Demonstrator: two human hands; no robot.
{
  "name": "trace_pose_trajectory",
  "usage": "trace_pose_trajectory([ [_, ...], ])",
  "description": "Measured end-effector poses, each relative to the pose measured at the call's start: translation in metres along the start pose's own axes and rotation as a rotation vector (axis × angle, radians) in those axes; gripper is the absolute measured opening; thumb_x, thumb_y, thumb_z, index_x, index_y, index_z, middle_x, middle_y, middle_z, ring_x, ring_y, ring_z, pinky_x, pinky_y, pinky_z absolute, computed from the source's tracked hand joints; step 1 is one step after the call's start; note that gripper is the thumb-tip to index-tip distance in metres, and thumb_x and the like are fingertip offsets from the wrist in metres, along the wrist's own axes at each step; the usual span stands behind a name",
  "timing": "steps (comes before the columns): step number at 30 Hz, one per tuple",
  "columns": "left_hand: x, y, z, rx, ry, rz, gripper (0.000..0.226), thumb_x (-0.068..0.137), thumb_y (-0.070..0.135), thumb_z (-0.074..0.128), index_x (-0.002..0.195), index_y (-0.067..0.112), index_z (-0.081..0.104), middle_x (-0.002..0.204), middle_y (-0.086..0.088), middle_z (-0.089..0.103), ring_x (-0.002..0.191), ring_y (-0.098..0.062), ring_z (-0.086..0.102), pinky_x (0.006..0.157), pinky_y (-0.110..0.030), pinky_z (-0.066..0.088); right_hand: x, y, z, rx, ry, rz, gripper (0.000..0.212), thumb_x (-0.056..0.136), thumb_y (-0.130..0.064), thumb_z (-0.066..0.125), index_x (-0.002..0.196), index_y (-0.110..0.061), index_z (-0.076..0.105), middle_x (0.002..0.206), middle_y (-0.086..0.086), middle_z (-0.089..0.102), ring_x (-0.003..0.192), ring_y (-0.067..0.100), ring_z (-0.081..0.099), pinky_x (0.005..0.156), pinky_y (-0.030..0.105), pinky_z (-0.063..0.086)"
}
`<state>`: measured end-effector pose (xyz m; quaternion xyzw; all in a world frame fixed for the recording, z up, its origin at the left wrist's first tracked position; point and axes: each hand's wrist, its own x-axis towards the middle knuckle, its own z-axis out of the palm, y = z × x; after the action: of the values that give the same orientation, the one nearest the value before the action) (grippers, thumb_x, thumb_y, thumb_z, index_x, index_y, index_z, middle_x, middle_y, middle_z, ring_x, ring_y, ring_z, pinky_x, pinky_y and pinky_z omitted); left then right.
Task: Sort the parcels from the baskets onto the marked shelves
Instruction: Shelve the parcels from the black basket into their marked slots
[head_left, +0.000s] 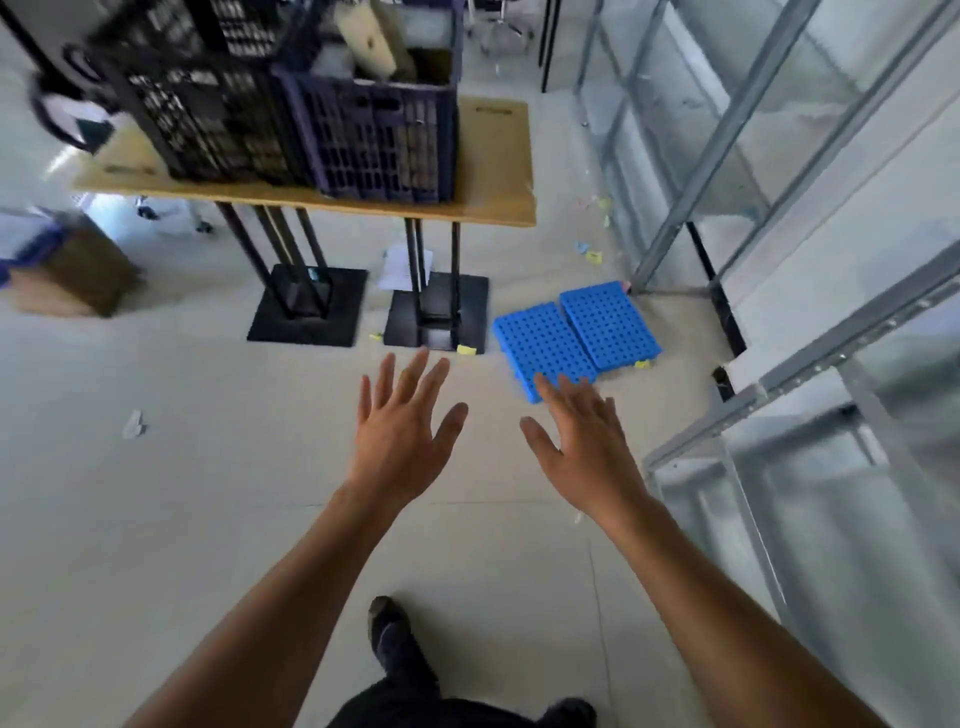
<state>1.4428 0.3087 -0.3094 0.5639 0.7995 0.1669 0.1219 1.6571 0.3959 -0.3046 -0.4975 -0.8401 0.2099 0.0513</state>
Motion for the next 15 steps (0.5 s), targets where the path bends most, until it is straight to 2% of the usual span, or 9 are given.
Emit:
trace_pose_trajectory([
  [3,0.017,-0.066,-0.035,0.002,0.072,-0.073,0.067,0.100,0.064,0.027,0.159,0.034,0.026,0.171,0.007,0.013,0.159,-0.026,-0.003,0.126,-0.049,-0.005,0.052,-0.065,0.016,0.019,-0.005,-0.081,0.066,0.104,-0.058,0.038,0.164,-0.033,0.025,0.171,0.008,0.026,0.160,0.031,0.014,0.130,0.052,0.010],
  [7,0.032,-0.134,-0.070,-0.002,0.140,-0.171,0.063,0.103,0.060,0.034,0.159,0.033,0.028,0.171,0.006,0.016,0.159,-0.028,0.001,0.126,-0.050,-0.002,0.103,-0.132,0.033,0.029,-0.036,-0.178,0.065,0.105,-0.057,0.038,0.164,-0.035,0.023,0.172,0.007,0.023,0.160,0.029,0.010,0.129,0.048,0.005],
  [15,0.086,-0.214,-0.104,0.028,0.159,-0.294,0.063,0.103,0.061,0.031,0.160,0.034,0.026,0.172,0.007,0.012,0.159,-0.025,-0.005,0.126,-0.049,-0.006,0.200,-0.210,0.055,0.037,-0.113,-0.342,0.064,0.107,-0.057,0.034,0.165,-0.033,0.021,0.172,0.006,0.021,0.161,0.026,0.005,0.130,0.051,0.007],
])
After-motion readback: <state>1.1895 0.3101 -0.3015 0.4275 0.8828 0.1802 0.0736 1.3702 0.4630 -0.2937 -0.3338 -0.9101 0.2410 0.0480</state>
